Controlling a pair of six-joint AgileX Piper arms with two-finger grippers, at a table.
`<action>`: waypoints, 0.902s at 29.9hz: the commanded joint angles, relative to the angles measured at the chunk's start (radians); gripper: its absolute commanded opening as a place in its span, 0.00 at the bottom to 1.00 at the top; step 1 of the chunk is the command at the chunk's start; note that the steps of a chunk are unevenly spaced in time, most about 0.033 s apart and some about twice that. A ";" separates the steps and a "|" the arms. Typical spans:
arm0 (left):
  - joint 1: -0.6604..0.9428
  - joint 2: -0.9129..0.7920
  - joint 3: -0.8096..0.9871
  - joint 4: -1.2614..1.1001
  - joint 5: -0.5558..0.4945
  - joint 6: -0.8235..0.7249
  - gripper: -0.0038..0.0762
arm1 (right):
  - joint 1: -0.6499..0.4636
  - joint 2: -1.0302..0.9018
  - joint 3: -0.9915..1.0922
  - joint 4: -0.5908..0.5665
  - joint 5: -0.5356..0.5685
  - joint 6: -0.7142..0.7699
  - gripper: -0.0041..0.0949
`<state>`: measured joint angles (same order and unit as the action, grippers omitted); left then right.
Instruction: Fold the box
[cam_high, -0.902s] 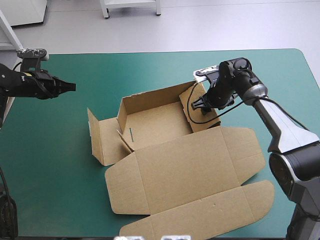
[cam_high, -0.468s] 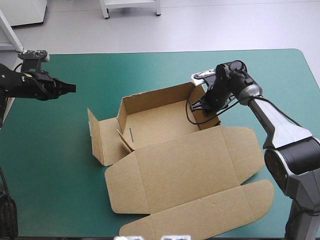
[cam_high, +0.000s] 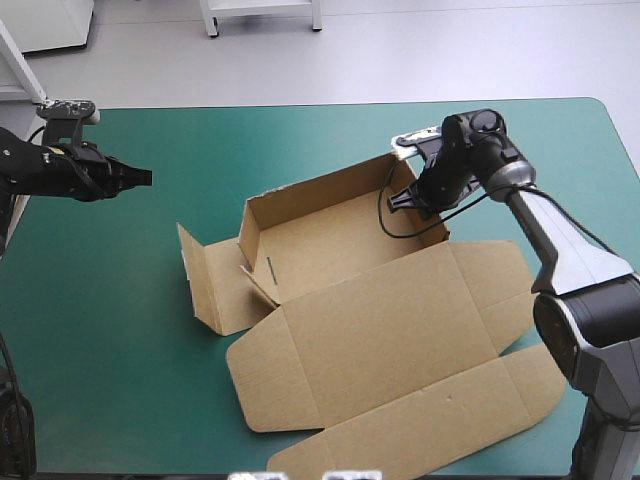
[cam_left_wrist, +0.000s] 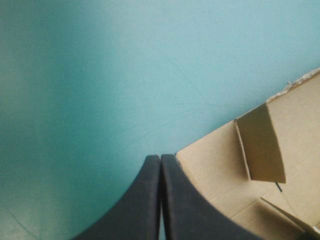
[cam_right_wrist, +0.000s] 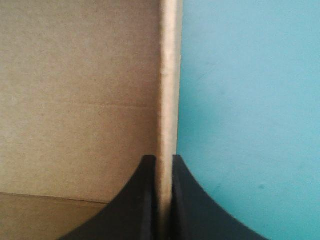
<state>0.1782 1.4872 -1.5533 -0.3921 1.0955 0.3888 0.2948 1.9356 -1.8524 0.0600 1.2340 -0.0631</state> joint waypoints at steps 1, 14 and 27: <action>0.002 -0.026 -0.029 -0.035 -0.044 0.001 0.04 | -0.067 -0.104 -0.111 0.030 0.013 -0.011 0.03; 0.084 0.111 -0.029 -0.266 -0.040 0.095 0.04 | -0.315 -0.301 -0.143 0.378 0.013 -0.117 0.03; 0.177 0.210 -0.029 -0.720 0.106 0.309 0.04 | -0.310 -0.374 -0.133 0.527 0.013 -0.135 0.03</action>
<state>0.3787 1.7375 -1.5533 -0.9774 1.1877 0.6659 -0.0347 1.6098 -1.9631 0.5099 1.2452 -0.1981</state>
